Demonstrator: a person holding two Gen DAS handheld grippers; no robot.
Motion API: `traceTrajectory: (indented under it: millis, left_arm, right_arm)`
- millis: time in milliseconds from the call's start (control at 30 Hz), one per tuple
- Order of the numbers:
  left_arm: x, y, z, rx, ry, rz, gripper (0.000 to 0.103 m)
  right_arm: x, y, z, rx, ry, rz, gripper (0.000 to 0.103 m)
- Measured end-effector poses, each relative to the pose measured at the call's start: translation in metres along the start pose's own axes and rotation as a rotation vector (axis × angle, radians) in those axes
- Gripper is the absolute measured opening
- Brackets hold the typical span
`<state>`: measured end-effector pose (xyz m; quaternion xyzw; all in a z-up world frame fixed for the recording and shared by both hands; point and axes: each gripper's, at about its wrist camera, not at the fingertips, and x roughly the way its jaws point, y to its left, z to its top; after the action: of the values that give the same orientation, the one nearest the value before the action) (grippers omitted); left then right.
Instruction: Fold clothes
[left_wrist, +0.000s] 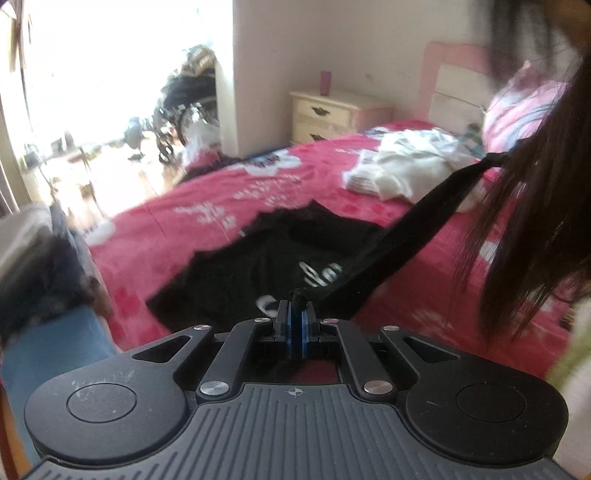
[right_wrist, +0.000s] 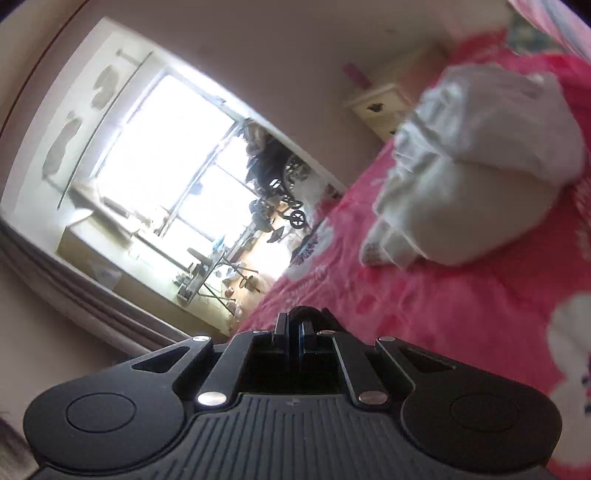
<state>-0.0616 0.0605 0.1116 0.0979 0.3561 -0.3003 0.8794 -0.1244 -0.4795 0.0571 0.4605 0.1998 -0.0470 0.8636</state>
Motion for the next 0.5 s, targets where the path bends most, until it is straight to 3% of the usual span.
traceTrajectory:
  millis: [200,500]
  left_arm:
    - [0.007,-0.003,-0.018,-0.033,0.057,-0.078,0.003]
    - [0.041,0.036,-0.026,-0.217,0.048,-0.104,0.003]
  right_arm:
    - [-0.003,-0.021,-0.011,0.042,0.016,-0.061,0.005]
    - [0.056,0.000,0.003,0.000,0.084,-0.081,0.005]
